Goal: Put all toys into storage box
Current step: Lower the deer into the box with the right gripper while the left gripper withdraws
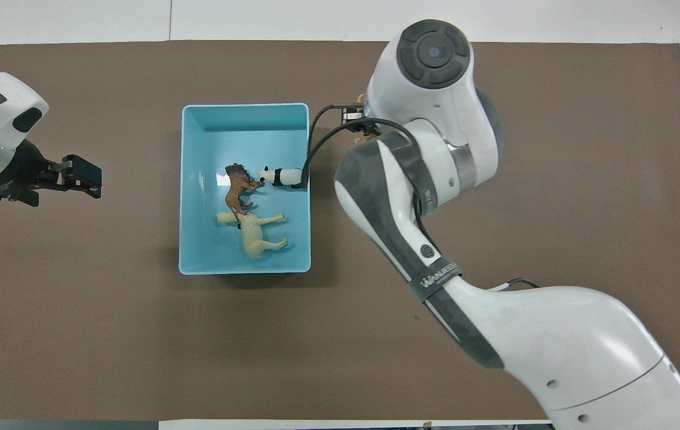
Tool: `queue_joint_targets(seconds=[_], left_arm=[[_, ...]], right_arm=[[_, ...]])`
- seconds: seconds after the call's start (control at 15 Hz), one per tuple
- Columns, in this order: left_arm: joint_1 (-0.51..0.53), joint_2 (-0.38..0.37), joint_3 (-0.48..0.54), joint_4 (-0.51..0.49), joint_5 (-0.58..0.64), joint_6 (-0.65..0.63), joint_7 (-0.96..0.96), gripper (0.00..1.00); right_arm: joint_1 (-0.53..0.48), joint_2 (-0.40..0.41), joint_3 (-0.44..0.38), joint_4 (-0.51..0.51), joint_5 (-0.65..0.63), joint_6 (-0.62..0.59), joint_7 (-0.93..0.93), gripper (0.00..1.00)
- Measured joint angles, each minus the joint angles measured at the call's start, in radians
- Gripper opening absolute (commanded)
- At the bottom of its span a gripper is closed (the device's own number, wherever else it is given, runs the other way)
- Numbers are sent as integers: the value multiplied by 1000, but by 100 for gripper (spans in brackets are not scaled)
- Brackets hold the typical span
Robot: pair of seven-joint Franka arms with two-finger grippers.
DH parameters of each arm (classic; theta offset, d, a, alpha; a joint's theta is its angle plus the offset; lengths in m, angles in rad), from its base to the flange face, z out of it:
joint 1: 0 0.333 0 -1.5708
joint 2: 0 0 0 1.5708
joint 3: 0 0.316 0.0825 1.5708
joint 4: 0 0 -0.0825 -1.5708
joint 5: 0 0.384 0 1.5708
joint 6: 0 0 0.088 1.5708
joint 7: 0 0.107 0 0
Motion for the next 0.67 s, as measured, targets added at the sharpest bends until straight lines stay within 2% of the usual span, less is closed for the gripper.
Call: queue_joint_targets(seconds=[0.27,0.47,0.53,0.6,0.67], left_arm=[[8,-45,13,-13,0,-41,81,100],[6,-76,7,-32,0,-49,85,100],[5,-81,5,-35,0,-49,86,100],[4,-82,3,-36,0,-49,86,100],[4,-82,3,-38,0,-49,86,100]], right_arm=[[151,45,4,35,49,96,92,0],[210,66,4,12,54,166,118,0],[220,72,4,-16,56,212,128,80],[225,77,4,-50,58,263,142,100],[227,81,4,-79,59,293,168,100]])
